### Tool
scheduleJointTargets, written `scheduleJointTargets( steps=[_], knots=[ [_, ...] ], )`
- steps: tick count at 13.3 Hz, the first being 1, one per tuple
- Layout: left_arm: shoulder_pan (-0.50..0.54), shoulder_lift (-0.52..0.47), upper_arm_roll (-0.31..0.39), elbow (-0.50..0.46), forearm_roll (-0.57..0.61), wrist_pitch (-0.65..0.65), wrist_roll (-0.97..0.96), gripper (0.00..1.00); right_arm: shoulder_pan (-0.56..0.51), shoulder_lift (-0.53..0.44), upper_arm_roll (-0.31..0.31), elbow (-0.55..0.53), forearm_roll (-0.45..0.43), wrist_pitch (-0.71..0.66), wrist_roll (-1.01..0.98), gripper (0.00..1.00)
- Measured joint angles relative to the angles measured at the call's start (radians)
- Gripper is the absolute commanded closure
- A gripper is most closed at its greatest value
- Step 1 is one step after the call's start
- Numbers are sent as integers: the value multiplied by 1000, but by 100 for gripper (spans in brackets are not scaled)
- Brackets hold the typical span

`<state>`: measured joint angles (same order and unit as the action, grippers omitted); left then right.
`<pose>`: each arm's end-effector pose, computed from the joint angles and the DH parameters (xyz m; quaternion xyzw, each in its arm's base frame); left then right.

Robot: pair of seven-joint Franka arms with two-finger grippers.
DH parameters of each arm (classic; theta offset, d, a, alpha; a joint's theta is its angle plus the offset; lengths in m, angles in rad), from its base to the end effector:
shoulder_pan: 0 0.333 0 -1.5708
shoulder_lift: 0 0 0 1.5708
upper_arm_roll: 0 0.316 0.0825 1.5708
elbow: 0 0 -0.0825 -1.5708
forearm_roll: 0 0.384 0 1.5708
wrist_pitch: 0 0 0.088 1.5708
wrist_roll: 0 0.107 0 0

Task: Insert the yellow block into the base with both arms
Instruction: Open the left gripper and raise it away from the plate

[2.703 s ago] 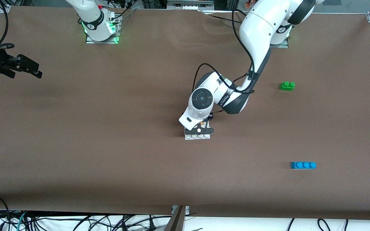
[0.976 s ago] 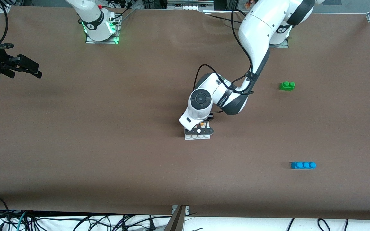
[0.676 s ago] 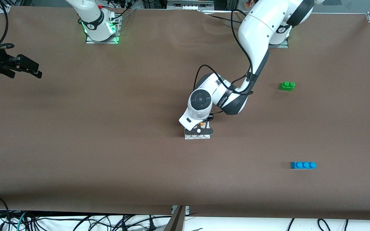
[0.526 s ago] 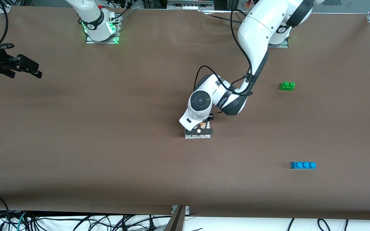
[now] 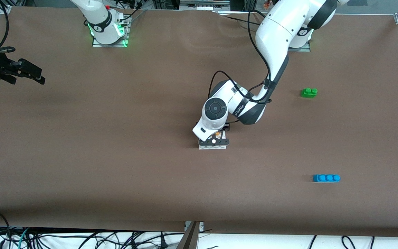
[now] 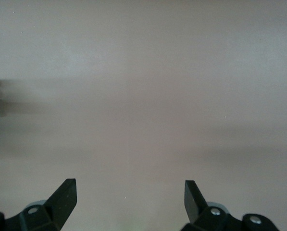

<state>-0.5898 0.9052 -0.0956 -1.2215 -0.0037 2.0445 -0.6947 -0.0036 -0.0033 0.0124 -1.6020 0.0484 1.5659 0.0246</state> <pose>0.5909 -0.4593 0.2188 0.9982 0.0222 -0.0557 0.0058 0.5520 0.0101 0.6113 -0.9995 0.0082 0.0168 0.0239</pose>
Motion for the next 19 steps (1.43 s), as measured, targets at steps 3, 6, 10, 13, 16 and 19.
scheduleJointTargets(
  steps=[3, 6, 10, 13, 16, 19],
  knots=[
    [23, -69, 11, 32, 0, -109, 0, 0, 0, 0, 0, 0, 0, 0, 0, 1],
    [97, -202, 19, 45, 0, -213, 0, 0, 0, 2, 0, 1, 0, 0, 0, 1],
    [229, -357, 14, 46, 0, -451, 98, 0, -1, 4, 0, 3, 0, 0, 0, 1],
    [282, -450, 14, 45, 0, -645, 255, 0, -1, 6, 0, 4, 0, 0, 0, 1],
    [388, -554, 15, 22, -1, -722, 467, 0, -1, 7, 0, 6, 0, 0, 0, 1],
    [518, -660, 13, -104, -6, -696, 616, 0, -1, 7, 0, 6, 0, 0, 0, 1]
  ],
)
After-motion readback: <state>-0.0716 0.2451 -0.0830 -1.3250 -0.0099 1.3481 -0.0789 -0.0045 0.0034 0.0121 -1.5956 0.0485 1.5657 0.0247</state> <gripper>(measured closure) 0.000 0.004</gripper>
